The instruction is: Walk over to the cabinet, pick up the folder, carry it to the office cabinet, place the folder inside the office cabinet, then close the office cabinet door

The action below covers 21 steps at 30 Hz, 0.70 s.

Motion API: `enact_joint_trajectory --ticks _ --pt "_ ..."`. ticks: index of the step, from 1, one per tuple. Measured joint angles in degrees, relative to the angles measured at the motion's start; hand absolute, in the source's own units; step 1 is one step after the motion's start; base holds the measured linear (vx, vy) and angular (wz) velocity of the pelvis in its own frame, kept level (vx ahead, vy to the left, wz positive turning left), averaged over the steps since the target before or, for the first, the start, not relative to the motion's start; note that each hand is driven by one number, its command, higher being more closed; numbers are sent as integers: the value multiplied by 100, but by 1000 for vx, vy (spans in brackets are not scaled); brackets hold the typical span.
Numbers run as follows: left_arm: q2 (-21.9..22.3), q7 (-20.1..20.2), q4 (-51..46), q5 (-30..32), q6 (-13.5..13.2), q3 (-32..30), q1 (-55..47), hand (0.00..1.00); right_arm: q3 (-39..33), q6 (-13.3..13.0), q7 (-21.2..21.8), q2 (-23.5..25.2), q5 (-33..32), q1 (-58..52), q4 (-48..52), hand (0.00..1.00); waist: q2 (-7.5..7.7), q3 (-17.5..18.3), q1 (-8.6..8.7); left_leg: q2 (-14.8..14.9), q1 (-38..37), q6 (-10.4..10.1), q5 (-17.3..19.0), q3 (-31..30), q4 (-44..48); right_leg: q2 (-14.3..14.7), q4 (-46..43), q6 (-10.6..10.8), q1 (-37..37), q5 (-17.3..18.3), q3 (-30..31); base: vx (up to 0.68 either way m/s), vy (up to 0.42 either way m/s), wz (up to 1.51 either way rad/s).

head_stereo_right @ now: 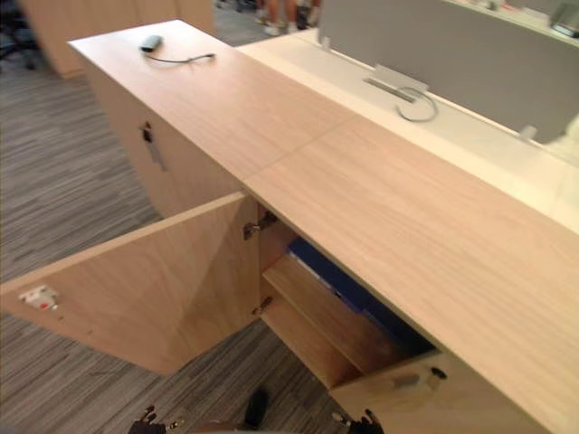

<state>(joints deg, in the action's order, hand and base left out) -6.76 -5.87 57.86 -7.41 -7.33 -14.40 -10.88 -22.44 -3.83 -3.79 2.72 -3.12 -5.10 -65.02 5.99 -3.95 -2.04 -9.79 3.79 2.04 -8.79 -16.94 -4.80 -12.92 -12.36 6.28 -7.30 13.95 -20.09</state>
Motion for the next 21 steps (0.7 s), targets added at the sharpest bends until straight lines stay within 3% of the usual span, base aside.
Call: enact_joint_trajectory --ticks 3,6,8,10,11,14,15,17,21 --pt "74 0 -6 -11 -21 -87 -44 0 -11 10 -10 -13 -30 2 5 0 -26 -37 -49 192 27 -106 83 76 155 179 120 -8 -185 -6 -198 -45 -231 28" --pt "64 -4 -2 33 -25 -156 15 0 -150 12 -40 -28 -40 15 -8 0 11 -99 47 563 455 -69 490 1333 1044 290 223 -36 -329 -16 -701 -87 -183 63" --pt "88 -11 -10 34 -15 -167 55 0 -346 25 -96 -96 -48 18 -27 0 -45 -165 62 1004 940 -167 1135 2647 2338 313 251 -70 -379 3 -973 30 -45 58" --pt "94 -11 -8 37 3 -163 61 0 -424 27 -97 -124 -61 91 -38 0 -106 -243 27 1091 1047 -58 1522 2812 2686 340 218 -67 -397 7 -1045 146 81 27" --pt "73 -9 -7 41 9 -159 90 0 -516 28 -97 -111 -68 121 -45 0 -105 -282 11 1071 1060 -42 1540 2777 2704 317 191 -66 -396 7 -1058 103 93 23" --pt "-18 8 -7 68 15 -101 116 0 -745 33 -88 83 -165 157 -79 0 46 -323 9 689 976 100 1388 2603 2221 73 6 -99 -291 -14 -1123 144 122 46" --pt "-14 8 -7 69 15 -90 116 0 -800 38 -80 148 -238 158 -100 0 37 -319 10 553 792 182 1180 2526 1790 1 -60 -234 -260 -100 -1114 179 166 46" --pt "-15 10 3 120 23 -72 107 0 -815 32 -69 150 -247 169 -80 0 8 -317 -4 445 446 235 787 2392 1022 29 22 -344 -244 -169 -1089 139 84 34" --pt "-8 8 62 292 51 -155 115 0 -567 22 -68 146 -246 165 -13 0 -8 -326 9 378 -56 226 308 2216 175 219 412 -336 -227 -172 -1110 46 -21 20"
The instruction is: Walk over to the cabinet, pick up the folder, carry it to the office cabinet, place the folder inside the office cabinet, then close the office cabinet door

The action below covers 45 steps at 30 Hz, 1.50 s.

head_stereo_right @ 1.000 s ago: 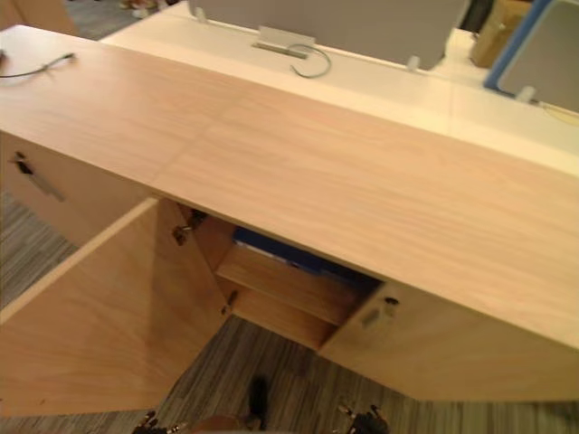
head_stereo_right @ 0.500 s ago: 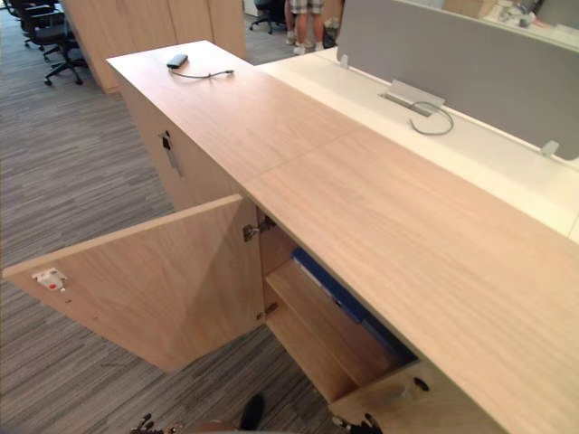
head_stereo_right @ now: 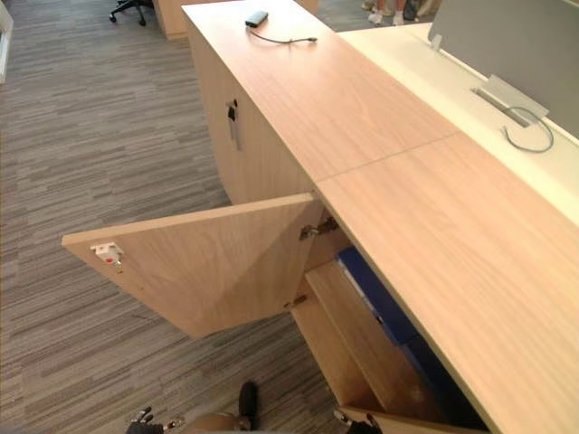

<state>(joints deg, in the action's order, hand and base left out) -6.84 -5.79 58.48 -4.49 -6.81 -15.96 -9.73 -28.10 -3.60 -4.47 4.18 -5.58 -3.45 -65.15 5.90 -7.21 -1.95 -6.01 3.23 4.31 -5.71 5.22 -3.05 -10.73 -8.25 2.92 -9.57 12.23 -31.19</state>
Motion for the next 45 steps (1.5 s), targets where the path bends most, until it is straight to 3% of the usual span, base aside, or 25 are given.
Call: enact_joint_trajectory --ticks 5,8,13,15,19,22,25,26,27,29,33,34,37,42,45 --pt "100 -17 53 51 24 -230 1 0 143 -11 31 -14 -2 -11 42 0 -46 31 35 54 -57 -152 -232 -244 -228 125 76 171 -29 27 -109 -46 -106 23" --pt "141 -40 73 47 27 -234 1 0 350 -15 32 -108 -1 -16 38 0 -128 55 44 135 -27 -216 -287 -287 -232 235 108 168 -30 31 -153 -58 -85 9" --pt "142 -39 124 -4 27 -249 1 0 485 -15 45 -147 0 0 14 0 -136 61 29 153 -13 -242 -305 -297 -226 271 147 167 -52 29 -159 -16 -31 2" --pt "119 -39 173 -55 24 -236 47 0 520 -23 47 -184 0 16 -16 0 -114 63 64 135 112 -243 -306 -270 -170 249 139 174 -27 17 -239 39 1 13" --pt "13 -39 171 -71 33 -273 73 0 500 -9 28 -132 -13 187 -127 0 56 -81 30 145 460 -319 -76 369 574 157 88 168 -51 -46 -269 1 40 6" --pt "59 -54 174 -182 32 -478 44 0 466 -18 22 -107 -82 260 -111 0 39 -84 -64 259 326 -327 30 405 599 188 -10 135 -36 -72 12 -43 10 -39" --pt "94 -77 208 -307 33 -776 24 0 453 -63 6 -109 -237 271 -98 0 42 -66 -49 338 252 -326 -25 323 452 253 -1 130 88 -75 197 -104 -9 -26" --pt "100 -81 236 -315 38 -846 27 0 443 -76 -18 -114 -249 228 -120 0 66 -62 -14 319 318 -264 50 17 645 206 -2 86 119 -103 187 -124 -23 -25" --pt "130 -93 231 -376 53 -906 -4 0 454 -82 -23 -147 -260 205 -185 0 53 -47 -15 395 491 -288 535 -341 1359 175 -29 66 167 -145 248 -64 -28 -28" --pt "216 -138 231 -433 69 -875 -89 0 468 -81 -23 -231 -291 81 -203 0 -57 8 7 635 512 -640 1030 -676 1823 173 -30 130 185 -217 299 35 12 -14" --pt "172 -148 200 -430 66 -552 -40 0 448 -54 -24 -294 -344 10 -200 0 -160 49 119 343 364 -512 573 -563 999 -140 -38 197 383 -549 309 -12 187 -2" --pt "169 -145 159 -410 46 -348 -21 0 446 -51 -24 -345 -345 12 -180 0 -250 69 150 269 132 -402 244 -559 424 -198 -15 154 440 -780 314 17 214 -2" --pt "167 -138 159 -392 8 -96 1 0 447 -36 -20 -405 -343 -5 -106 0 -404 66 202 78 -155 -199 -62 -558 -125 -394 -123 156 471 -954 323 -36 266 3" --pt "176 -135 160 -267 4 30 -23 0 474 29 -5 -362 -205 -60 238 0 -463 47 163 -81 -260 -56 -21 -259 -189 -708 -683 156 794 -958 488 -105 188 -23" --pt "193 -128 160 -225 4 47 -51 0 475 57 -3 -372 -195 -75 261 0 -488 36 138 -70 -236 -12 12 51 -163 -779 -902 122 837 -931 -31 -131 74 -53"
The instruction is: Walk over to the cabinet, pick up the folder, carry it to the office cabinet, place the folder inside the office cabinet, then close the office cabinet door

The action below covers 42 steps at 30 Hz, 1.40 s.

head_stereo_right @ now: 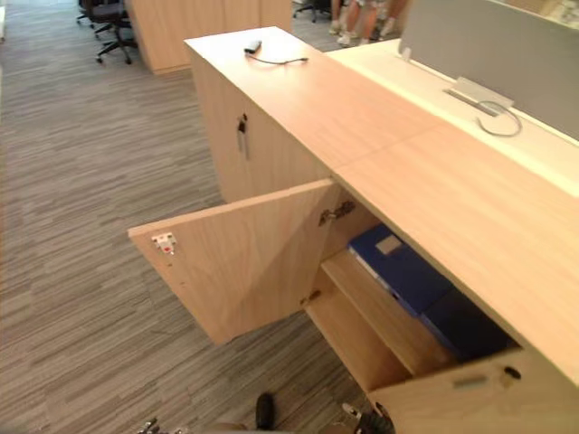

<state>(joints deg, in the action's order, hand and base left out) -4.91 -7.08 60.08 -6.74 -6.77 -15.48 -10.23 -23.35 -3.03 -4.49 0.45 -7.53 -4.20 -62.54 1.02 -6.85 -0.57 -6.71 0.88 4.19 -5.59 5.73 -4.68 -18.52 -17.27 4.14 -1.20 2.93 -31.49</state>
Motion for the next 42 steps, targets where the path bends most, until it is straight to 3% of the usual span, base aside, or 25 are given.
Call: enact_joint_trajectory --ticks 3,5,8,9,10,11,14,17,25,30,33,42 --pt "76 8 -6 -4 5 0 1 0 -17 0 43 -29 37 -61 111 0 -160 20 19 124 37 21 34 157 115 77 -548 -17 -15 214 57 -123 -3 -29" --pt "103 18 -4 -4 4 -26 -11 0 -41 -6 58 -31 99 -94 120 0 -194 76 8 208 137 19 35 239 127 273 -817 110 -44 385 212 -120 -68 -7" --pt "102 69 -3 -6 0 -98 -21 0 -34 -23 60 -20 112 -96 -27 0 -91 189 -31 172 376 -37 -5 326 -27 689 -25 57 -244 721 231 -110 -93 -1" --pt "112 81 2 -19 1 -147 -38 0 -39 -24 61 -21 139 -87 -77 0 -68 229 -67 125 549 -78 -35 335 -57 814 617 97 -366 784 199 -121 -92 -5" --pt "146 87 -3 -35 8 -153 -61 0 -95 -27 70 -59 163 -61 -80 0 -157 207 -69 193 613 -180 -74 321 -57 921 844 79 -376 728 184 -141 -112 1" --pt "166 91 0 -81 -1 -174 -106 0 -202 -24 65 -49 177 -55 -116 0 -124 190 -62 230 607 -237 -46 311 -57 999 970 28 -390 682 183 -95 -95 6" --pt "140 107 4 -212 -2 -253 -232 0 -246 -24 59 -3 182 -66 -194 0 -53 308 -76 318 571 -327 -125 308 -58 1072 975 17 -421 694 179 -35 -124 -2" --pt "159 106 10 -277 -2 -363 -239 0 -245 -31 52 0 172 -44 -226 0 -35 296 -83 395 513 -283 -364 307 -60 1148 993 16 -490 724 191 10 -80 -8" --pt "33 -46 -778 -181 3 -957 -4 0 -127 -53 51 122 175 40 -226 0 182 183 -59 352 354 -190 -361 385 -64 1150 1181 37 -701 732 260 67 -37 -6" --pt "-693 -169 -1364 -156 4 -1870 332 0 -2 -55 74 120 181 44 -225 0 210 125 -49 365 39 -223 -155 650 -71 1153 1347 22 -969 739 527 45 -18 -28" --pt "-1111 -259 -1706 -156 16 -2110 642 0 -9 -56 149 78 177 -16 -225 0 209 123 -28 359 4 -251 -63 683 -72 1152 1405 5 -1015 748 537 36 -11 -9" --pt "-2038 -276 -1937 -167 61 -2145 1456 0 -29 -53 316 41 93 -115 -194 0 228 123 -34 352 -212 -265 138 800 -70 1135 1421 -43 -1166 726 662 49 -1 -8"
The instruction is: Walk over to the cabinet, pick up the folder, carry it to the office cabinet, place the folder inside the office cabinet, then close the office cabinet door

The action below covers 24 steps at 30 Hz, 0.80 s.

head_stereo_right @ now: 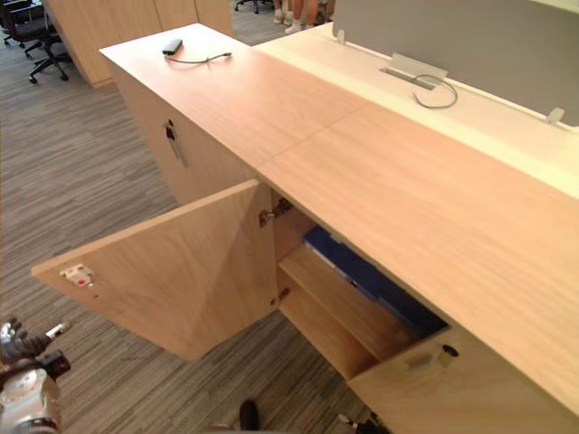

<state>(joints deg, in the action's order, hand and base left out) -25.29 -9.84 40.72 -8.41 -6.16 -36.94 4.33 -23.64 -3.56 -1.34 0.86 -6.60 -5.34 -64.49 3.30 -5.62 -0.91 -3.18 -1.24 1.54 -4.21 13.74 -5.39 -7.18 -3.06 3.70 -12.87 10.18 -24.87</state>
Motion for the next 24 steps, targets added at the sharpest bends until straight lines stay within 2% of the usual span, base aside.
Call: enact_joint_trajectory --ticks 5,8,10,14,19,21,24 --pt "-254 -1 -2 -81 10 260 195 0 1 1 68 1 -128 -47 30 0 1 0 -2 70 -94 -27 56 16 30 37 -145 -56 -3 -37 18 53 -8 -1" --pt "-397 -29 -67 -140 10 443 244 0 10 4 112 23 -131 -65 75 0 3 3 -31 231 -141 -32 59 4 37 165 -271 -225 19 -160 45 39 -29 1" --pt "-447 -40 -147 -175 10 632 244 0 16 4 115 25 -141 -89 77 0 11 15 -54 317 -186 -33 59 -7 38 227 -385 -255 41 -206 162 34 -48 0" --pt "-459 75 -326 -756 -13 1135 121 0 16 5 117 18 -148 -140 80 0 5 32 -180 404 -187 -38 57 -64 38 304 -479 -257 60 -229 200 40 -85 8" --pt "-337 409 -328 -1021 -87 1868 -255 0 17 41 124 16 -142 -149 75 0 -24 118 -227 408 -175 -67 35 -76 38 315 -413 -237 34 -241 199 4 -60 1" --pt "-45 521 -464 -1013 -98 2281 -538 0 17 61 124 7 -127 -155 71 0 -57 152 -226 391 -150 -82 8 -64 36 305 -342 -179 33 -279 197 -32 -27 -5" --pt "94 701 -779 -973 -88 2817 -960 0 19 67 124 -3 -123 -135 72 0 -84 155 -239 353 -34 -75 -72 -113 36 281 -316 -173 108 -282 182 -50 -14 10"
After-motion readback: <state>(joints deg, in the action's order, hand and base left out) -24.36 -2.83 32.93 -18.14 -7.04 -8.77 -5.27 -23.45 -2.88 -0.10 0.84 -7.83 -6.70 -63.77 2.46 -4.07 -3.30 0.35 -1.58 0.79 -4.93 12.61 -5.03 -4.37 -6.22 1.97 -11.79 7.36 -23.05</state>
